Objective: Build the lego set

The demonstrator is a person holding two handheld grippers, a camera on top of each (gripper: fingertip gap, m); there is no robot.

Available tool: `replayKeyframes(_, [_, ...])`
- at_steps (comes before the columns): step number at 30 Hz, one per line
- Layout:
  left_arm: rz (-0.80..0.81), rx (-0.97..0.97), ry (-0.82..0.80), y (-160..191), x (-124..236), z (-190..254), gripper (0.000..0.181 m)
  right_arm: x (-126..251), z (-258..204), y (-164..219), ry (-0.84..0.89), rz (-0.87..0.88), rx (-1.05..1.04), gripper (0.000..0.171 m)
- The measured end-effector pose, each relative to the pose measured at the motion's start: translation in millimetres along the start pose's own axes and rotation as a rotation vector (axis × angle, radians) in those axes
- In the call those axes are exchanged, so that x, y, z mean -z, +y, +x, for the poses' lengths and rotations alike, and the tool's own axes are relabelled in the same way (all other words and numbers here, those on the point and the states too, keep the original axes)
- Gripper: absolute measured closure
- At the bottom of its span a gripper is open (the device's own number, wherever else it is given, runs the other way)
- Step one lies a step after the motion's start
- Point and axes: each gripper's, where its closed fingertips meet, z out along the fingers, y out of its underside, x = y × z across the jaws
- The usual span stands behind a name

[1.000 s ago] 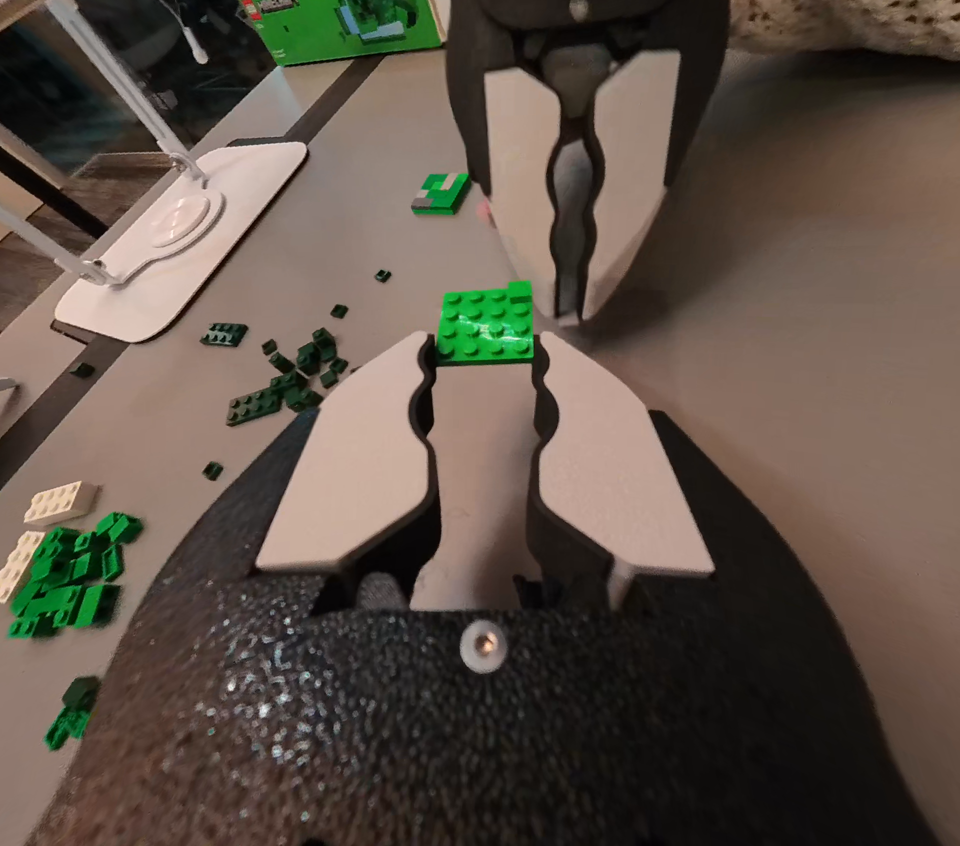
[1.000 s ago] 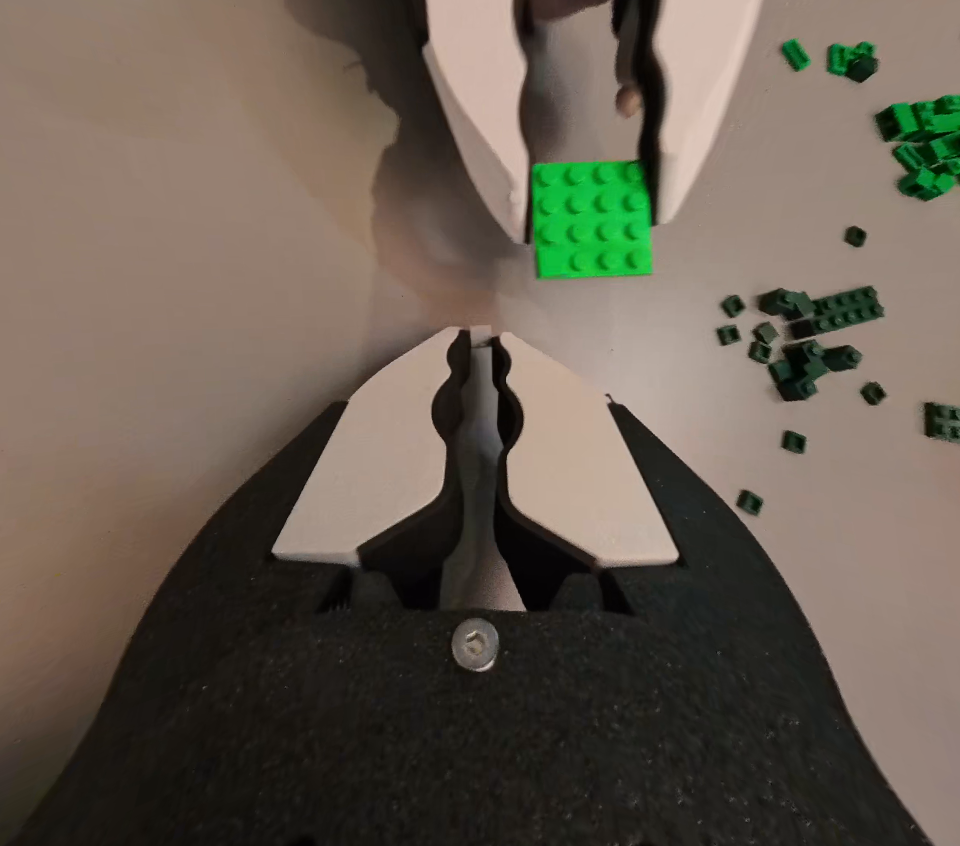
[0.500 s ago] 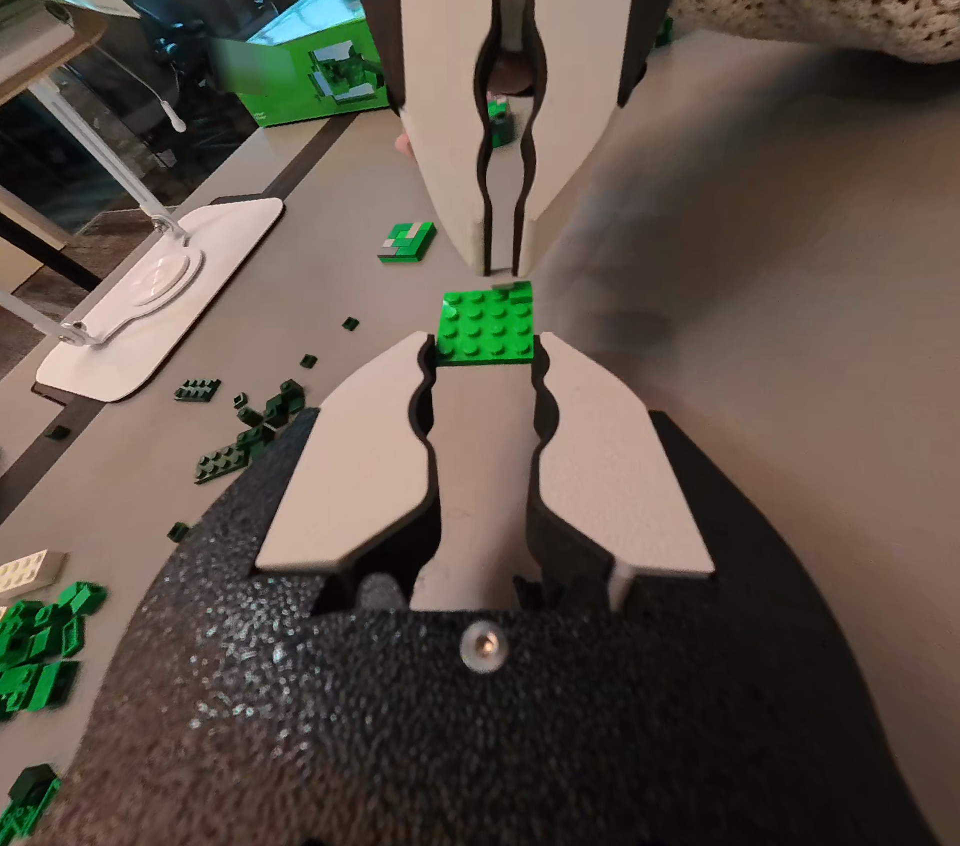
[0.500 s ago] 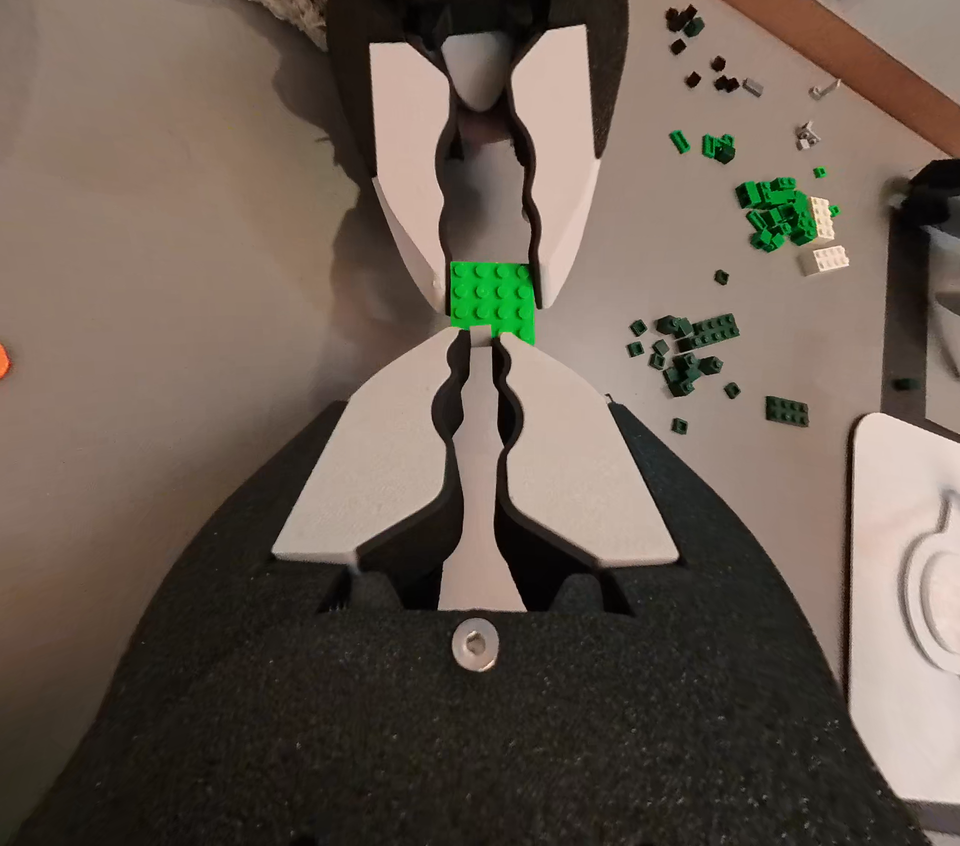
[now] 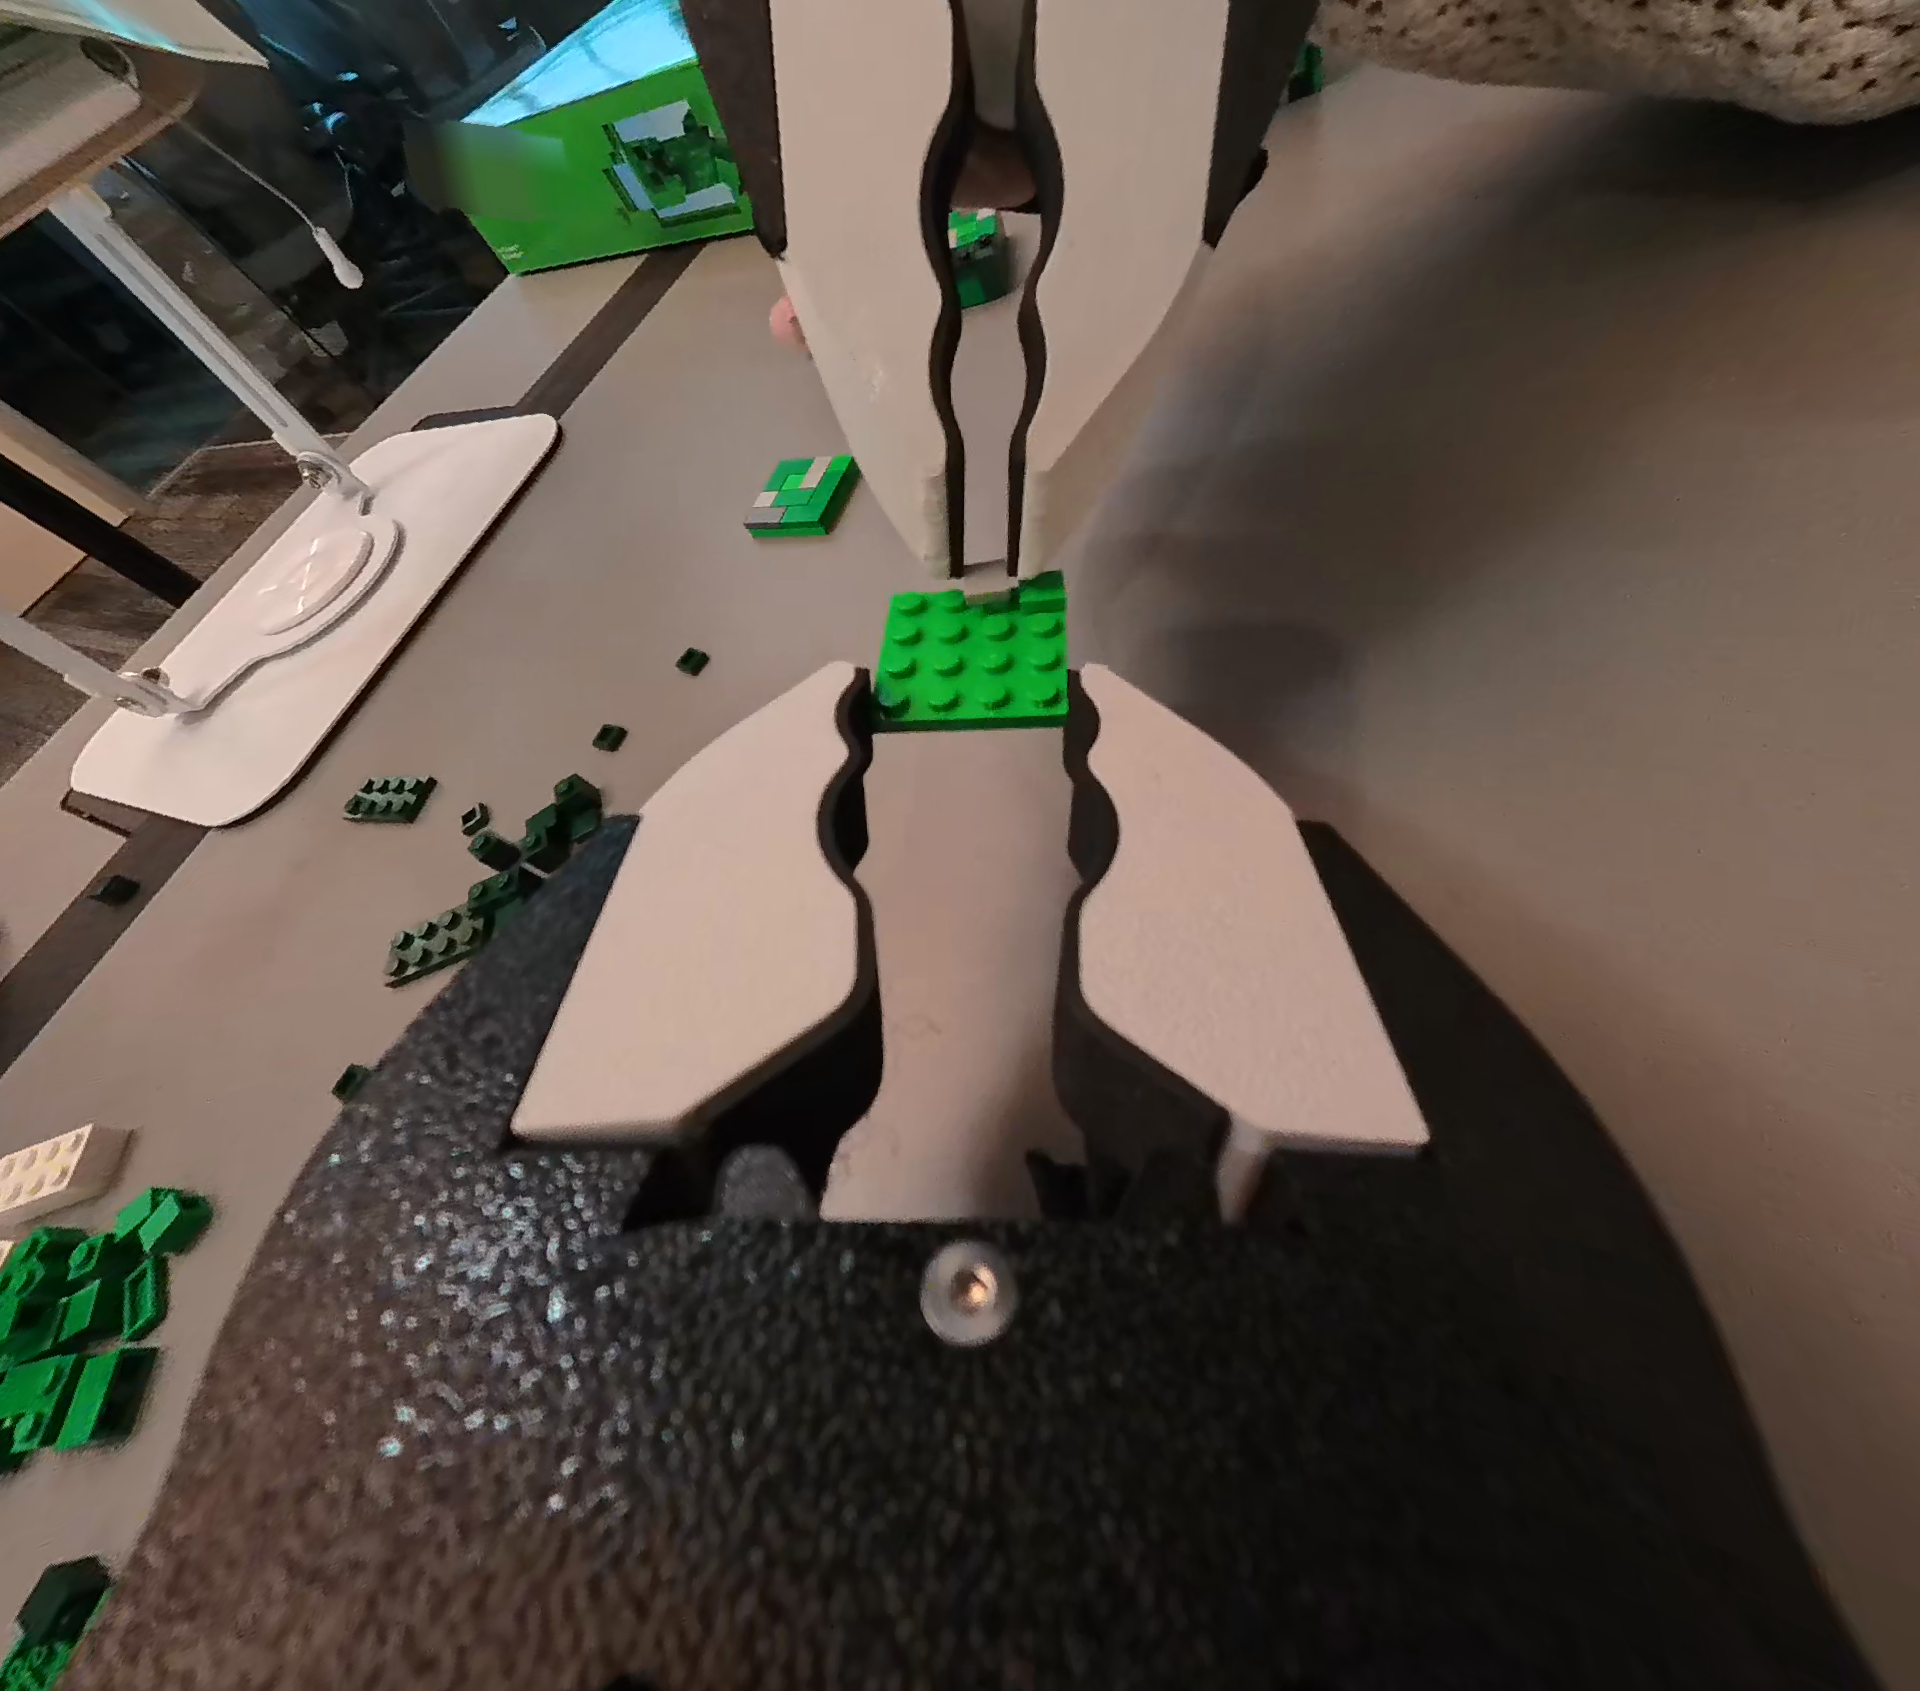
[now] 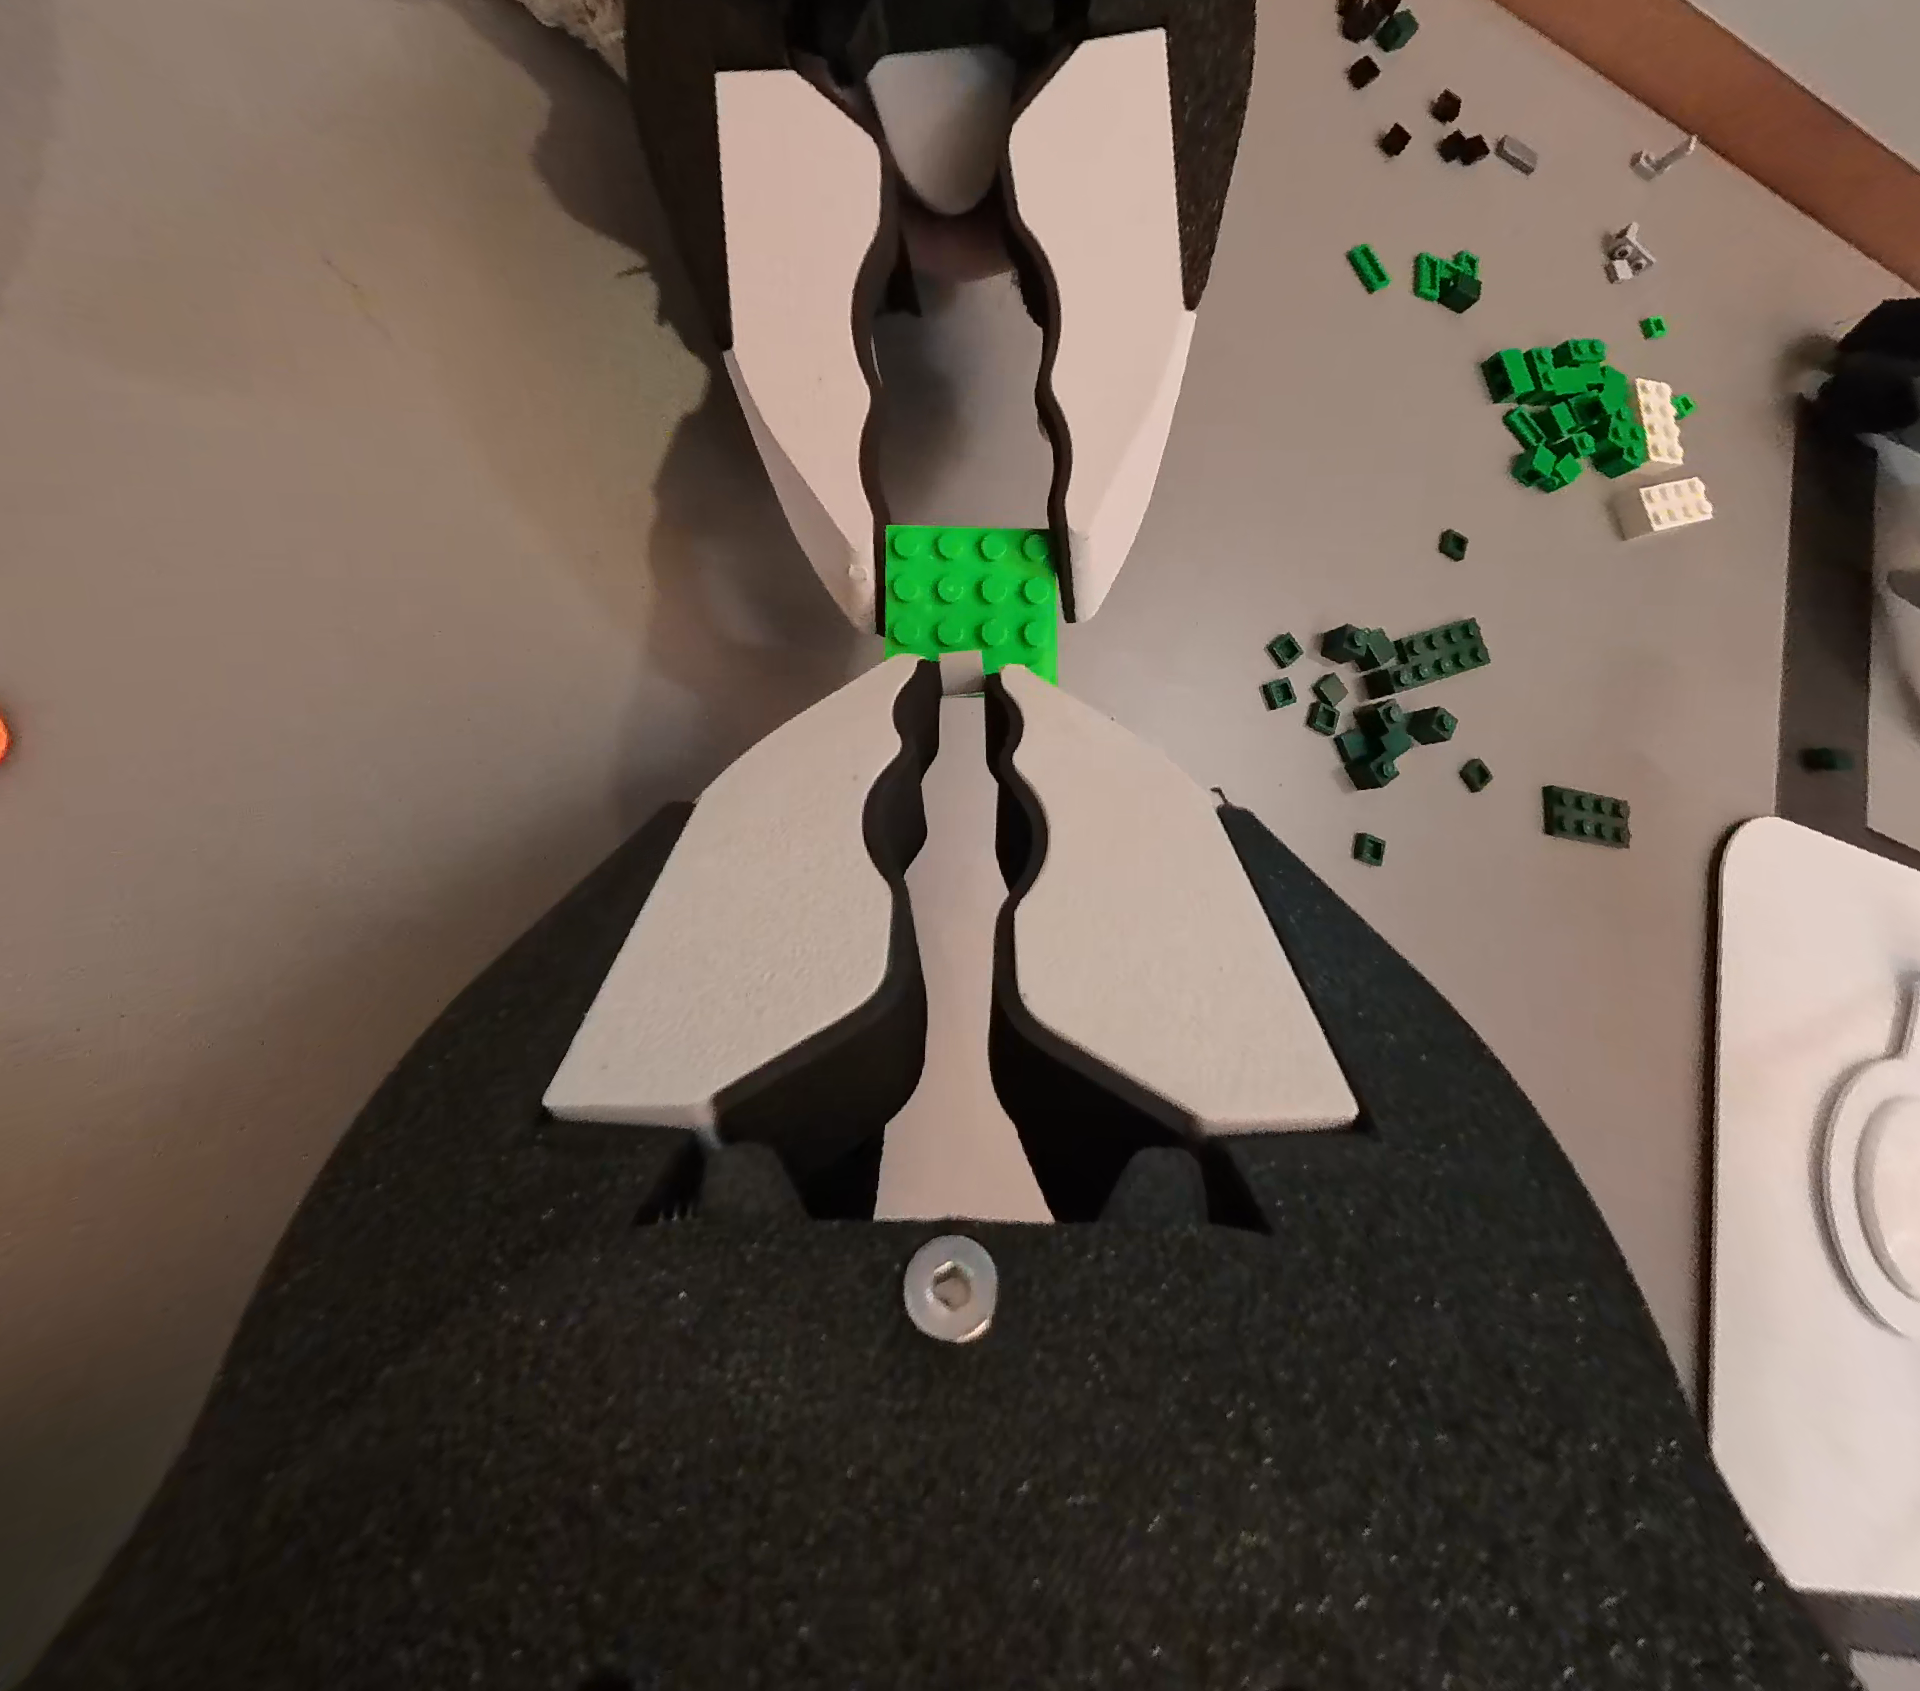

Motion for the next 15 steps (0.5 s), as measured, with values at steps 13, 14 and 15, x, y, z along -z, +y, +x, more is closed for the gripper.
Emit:
replayKeyframes(13, [0.007,-0.001,-0.011,-0.9,0.8,-1.6,0.145,2.4,1.7,-1.0,0.009,0.009,-0.009,0.158])
replayKeyframes(14, [0.006,0.004,-0.015,-0.7,1.0,-2.7,0.145,3.7,2.9,-0.5,0.015,0.008,-0.010,0.156])
replayKeyframes(15, [0.004,0.012,-0.020,-0.2,1.1,-4.0,0.145,5.3,4.2,-0.3,0.020,0.012,-0.013,0.156])
